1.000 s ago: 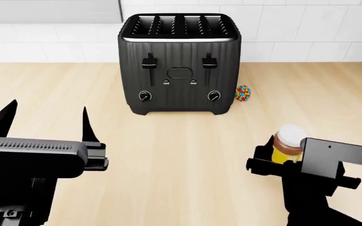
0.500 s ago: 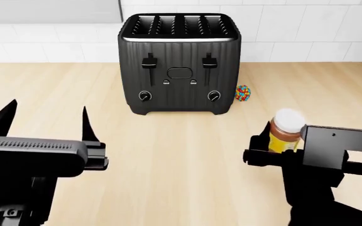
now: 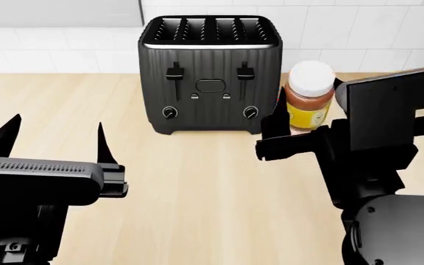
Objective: Pick the boxed food and honey bottle from the counter and place them in the cabinets closest to them.
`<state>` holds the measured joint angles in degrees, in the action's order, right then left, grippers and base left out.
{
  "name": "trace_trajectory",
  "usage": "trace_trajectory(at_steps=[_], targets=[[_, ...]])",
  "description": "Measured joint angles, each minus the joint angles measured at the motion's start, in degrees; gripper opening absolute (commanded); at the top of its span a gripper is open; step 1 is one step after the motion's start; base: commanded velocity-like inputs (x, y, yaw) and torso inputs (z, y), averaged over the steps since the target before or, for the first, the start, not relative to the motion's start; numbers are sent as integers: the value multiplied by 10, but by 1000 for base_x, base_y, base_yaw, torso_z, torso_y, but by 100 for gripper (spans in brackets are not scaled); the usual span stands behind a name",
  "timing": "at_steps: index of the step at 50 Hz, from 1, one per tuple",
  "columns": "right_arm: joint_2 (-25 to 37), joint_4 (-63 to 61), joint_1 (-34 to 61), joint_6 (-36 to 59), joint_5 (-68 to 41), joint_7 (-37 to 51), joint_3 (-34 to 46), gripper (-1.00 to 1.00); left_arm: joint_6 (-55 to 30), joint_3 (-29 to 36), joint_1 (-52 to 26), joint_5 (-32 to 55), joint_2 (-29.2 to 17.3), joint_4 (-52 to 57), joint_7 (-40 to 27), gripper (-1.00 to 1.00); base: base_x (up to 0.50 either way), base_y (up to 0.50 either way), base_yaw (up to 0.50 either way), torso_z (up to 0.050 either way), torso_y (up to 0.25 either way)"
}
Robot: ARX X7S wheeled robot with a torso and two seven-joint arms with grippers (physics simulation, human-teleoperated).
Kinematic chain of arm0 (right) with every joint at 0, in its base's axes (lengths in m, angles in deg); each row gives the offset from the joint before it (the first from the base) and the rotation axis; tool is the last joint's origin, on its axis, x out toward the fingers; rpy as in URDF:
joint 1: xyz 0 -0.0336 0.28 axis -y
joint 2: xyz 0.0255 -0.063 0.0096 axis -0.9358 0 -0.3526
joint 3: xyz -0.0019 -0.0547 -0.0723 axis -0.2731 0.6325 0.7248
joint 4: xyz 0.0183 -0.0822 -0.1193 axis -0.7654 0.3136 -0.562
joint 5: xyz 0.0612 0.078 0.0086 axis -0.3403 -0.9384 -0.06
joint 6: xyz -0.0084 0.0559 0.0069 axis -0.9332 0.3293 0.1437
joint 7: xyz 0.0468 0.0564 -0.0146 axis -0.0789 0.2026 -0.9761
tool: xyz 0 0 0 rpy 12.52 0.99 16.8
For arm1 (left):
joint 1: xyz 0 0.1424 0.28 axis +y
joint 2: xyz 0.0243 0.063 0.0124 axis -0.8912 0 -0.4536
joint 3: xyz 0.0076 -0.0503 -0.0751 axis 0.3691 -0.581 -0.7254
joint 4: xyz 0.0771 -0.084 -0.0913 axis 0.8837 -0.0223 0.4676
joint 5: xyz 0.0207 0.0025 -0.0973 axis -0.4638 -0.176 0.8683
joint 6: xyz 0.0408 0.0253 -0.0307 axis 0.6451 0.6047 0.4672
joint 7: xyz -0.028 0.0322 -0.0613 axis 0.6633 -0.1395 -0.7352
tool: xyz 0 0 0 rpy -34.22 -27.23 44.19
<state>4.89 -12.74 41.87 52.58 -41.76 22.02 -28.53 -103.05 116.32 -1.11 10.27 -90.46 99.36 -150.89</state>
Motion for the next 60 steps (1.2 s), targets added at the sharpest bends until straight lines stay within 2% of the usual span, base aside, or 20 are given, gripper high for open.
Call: trace_trajectory(at_steps=[20, 33, 44, 60], targets=[[-54, 33, 271, 80, -196, 49, 11, -100, 5, 1, -2, 1, -2, 1, -3, 100, 0, 0, 0, 0, 0], [-86, 115, 457, 118, -290, 50, 17, -100, 9, -2, -6, 6, -5, 4, -4, 100, 0, 0, 0, 0, 0], [-118, 220, 553, 156, -246, -25, 18, -100, 13, -2, -6, 6, -6, 4, -5, 100, 0, 0, 0, 0, 1], [-157, 353, 610, 166, -99, -172, 40, -100, 19, -4, -3, 11, -11, 11, -11, 100, 0, 0, 0, 0, 0]])
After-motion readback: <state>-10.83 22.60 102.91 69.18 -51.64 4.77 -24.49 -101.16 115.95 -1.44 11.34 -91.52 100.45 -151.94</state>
